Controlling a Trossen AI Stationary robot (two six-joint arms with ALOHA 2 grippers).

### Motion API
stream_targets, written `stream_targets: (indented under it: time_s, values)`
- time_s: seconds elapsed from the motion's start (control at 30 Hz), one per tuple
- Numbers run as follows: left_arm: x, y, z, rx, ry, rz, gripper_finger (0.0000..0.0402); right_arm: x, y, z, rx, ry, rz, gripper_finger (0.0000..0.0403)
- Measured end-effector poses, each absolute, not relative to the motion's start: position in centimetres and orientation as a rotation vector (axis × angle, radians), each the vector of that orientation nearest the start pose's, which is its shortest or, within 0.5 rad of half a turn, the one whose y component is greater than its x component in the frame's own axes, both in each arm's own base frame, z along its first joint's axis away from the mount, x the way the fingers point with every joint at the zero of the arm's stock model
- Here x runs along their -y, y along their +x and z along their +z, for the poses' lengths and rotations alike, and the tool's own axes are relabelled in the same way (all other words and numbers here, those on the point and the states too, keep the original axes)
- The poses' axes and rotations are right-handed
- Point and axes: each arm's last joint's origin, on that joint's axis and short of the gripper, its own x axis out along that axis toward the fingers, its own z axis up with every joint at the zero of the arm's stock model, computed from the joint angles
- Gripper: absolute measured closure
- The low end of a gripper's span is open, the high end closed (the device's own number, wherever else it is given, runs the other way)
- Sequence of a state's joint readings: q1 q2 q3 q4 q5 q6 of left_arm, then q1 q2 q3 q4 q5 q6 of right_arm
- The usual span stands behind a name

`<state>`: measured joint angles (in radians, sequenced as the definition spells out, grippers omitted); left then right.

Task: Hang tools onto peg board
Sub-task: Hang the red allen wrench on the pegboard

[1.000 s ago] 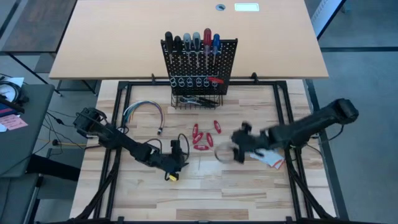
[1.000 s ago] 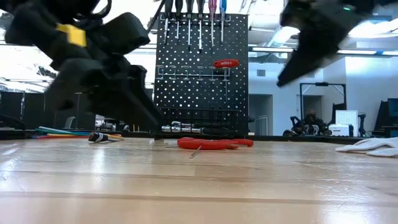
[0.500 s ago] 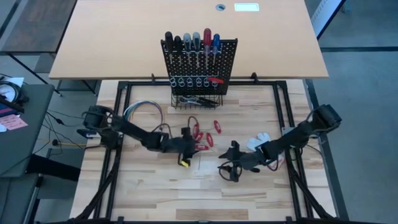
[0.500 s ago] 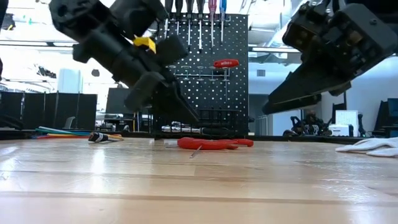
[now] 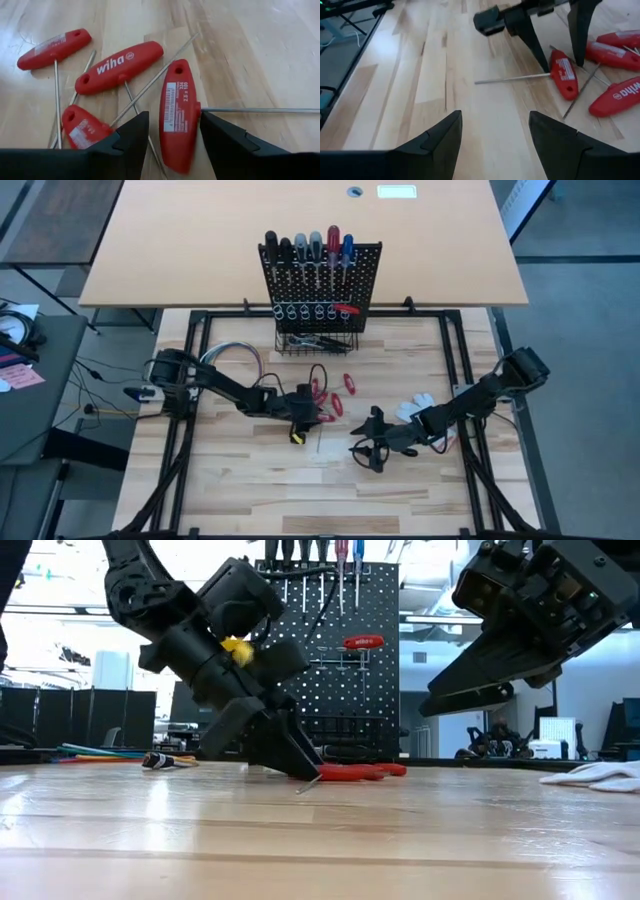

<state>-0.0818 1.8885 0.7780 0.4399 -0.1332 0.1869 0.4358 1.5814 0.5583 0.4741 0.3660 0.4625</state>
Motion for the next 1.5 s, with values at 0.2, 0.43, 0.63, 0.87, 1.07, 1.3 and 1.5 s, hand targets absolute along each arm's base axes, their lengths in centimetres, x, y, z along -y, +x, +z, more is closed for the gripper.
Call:
stream_targets:
  time_s: [0.2, 0.43, 0.63, 0.87, 1.07, 1.3, 1.5]
  values:
    - [2.4, 33.8, 9.9, -0.715, 0.224, -0.005, 0.0241, -11.0, 26.1, 14.0, -0.505, 0.239, -0.048, 0.0164]
    - [2.9, 33.6, 10.0, -0.726, 0.205, -0.036, 0.0331, -10.9, 26.3, 13.9, -0.491, 0.259, -0.055, 0.0164]
    - [5.0, 33.1, 12.0, -0.733, 0.337, 0.026, 0.0331, -9.3, 27.8, 12.4, -0.519, 0.405, -0.178, 0.0164]
    - [9.6, 32.3, 14.4, -0.682, 0.659, 0.188, 0.0332, -7.4, 29.0, 11.3, -0.534, 0.579, -0.201, 0.0164]
    - [12.9, 31.6, 15.7, -0.610, 0.858, 0.299, 0.0332, -6.8, 30.7, 11.4, -0.362, 0.664, -0.038, 0.0164]
    - [14.9, 31.5, 16.9, -0.561, 0.913, 0.310, 0.0332, -6.8, 32.0, 11.8, -0.190, 0.657, 0.059, 0.0164]
    - [15.1, 31.5, 17.1, -0.554, 0.914, 0.315, 0.0332, -7.6, 33.3, 13.0, -0.159, 0.591, 0.087, 0.0205]
